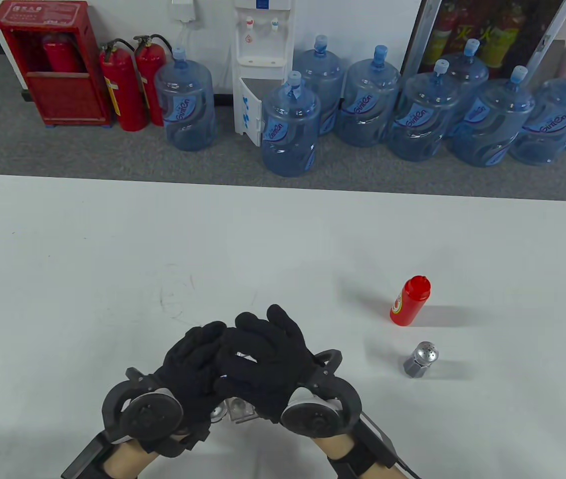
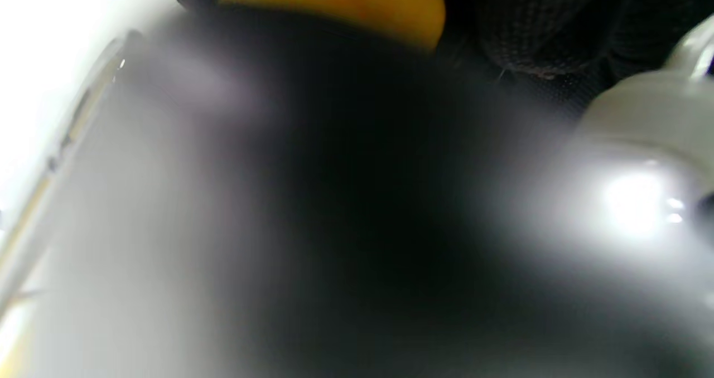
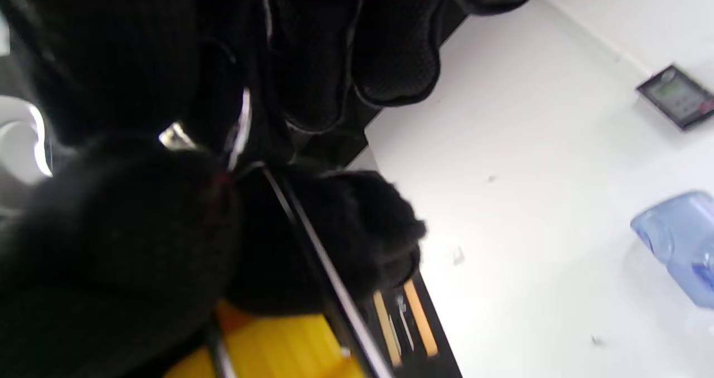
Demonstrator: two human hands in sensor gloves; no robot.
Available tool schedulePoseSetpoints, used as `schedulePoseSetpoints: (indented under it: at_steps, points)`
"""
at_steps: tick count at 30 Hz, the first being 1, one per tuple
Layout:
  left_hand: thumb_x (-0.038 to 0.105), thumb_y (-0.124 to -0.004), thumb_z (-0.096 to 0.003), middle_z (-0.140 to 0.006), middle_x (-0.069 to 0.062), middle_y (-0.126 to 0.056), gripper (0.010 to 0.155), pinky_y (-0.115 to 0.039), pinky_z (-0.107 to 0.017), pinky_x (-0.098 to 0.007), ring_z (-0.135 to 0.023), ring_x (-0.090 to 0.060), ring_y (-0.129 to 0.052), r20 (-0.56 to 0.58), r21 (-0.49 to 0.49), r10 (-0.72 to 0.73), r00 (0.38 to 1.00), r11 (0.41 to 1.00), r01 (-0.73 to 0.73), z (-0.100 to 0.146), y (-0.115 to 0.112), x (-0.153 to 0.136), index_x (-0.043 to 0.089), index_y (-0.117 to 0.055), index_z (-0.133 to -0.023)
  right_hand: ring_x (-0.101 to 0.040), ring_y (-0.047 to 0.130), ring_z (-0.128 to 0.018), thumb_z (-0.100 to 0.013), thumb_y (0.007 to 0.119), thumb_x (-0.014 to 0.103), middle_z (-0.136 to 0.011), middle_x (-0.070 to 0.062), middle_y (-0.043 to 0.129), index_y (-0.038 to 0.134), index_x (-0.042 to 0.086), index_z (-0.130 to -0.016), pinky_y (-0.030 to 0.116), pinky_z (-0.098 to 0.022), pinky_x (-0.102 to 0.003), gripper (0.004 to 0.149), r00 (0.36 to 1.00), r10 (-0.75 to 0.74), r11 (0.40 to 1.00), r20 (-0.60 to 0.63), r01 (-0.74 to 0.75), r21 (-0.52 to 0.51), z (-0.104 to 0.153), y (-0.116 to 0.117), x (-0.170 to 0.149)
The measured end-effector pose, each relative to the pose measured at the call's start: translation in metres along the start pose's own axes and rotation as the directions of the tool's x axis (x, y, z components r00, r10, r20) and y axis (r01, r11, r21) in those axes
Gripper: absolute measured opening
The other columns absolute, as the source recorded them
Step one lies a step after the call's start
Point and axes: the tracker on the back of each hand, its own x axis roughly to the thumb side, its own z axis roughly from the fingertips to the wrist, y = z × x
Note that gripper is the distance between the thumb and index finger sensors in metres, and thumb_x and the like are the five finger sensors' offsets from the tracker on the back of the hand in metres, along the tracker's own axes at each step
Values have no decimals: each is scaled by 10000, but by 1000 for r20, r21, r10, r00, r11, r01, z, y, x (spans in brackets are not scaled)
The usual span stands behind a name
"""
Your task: Hold seasoning rack and insert seasoning bottles through ring holders
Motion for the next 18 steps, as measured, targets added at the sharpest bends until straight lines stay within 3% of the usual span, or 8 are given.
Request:
schedulePoseSetpoints:
  at_steps: [2, 5, 10, 15, 18]
  points:
    - [514, -785, -428, -941, 156, -745, 360, -590, -763, -519, -1045, -235, -707, -2, 1, -26, 1000, 1000, 26, 0, 1, -2, 310, -868, -712, -245, 732, -979, -311, 821, 591, -1012, 75, 759, 923, 383, -807, 438, -782, -563, 548, 1000, 23, 994, -2, -23, 105, -1, -6, -7]
    - [525, -780, -426, -927, 160, -763, 359, -615, -752, -512, -1024, -226, -744, -14, 14, -37, 999, 999, 37, -1, 4, -8, 316, -872, -703, -256, 695, -1014, -314, 802, 617, -1058, 74, 705, 797, 400, -937, 425, -785, -571, 659, 972, 236, 953, -10, -229, 198, 5, -23, -23]
    - [527, -771, -431, -932, 164, -752, 357, -626, -748, -504, -1010, -214, -762, -54, 19, -2, 999, 1000, 3, -2, 7, -24, 321, -859, -710, -268, 707, -1018, -318, 816, 611, -1064, 66, 716, 773, 377, -965, 422, -786, -583, 689, 870, 464, 872, -165, -417, 254, 33, -61, -70]
    - [520, -771, -435, -948, 163, -731, 356, -631, -748, -500, -1003, -208, -772, -79, -2, 37, 996, 999, -38, -3, 5, -35, 325, -844, -723, -295, 718, -1009, -299, 853, 605, -1065, 41, 723, 780, 355, -972, 434, -779, -591, 722, 756, 557, 829, -345, -476, 295, 65, -91, -118]
    - [511, -758, -443, -965, 167, -697, 356, -621, -755, -491, -1005, -198, -762, -77, -22, 50, 996, 998, -52, -4, 4, -37, 333, -816, -746, -308, 753, -986, -275, 877, 621, -1055, 33, 743, 783, 345, -972, 461, -767, -589, 755, 674, 621, 778, -400, -472, 414, 78, -106, -145]
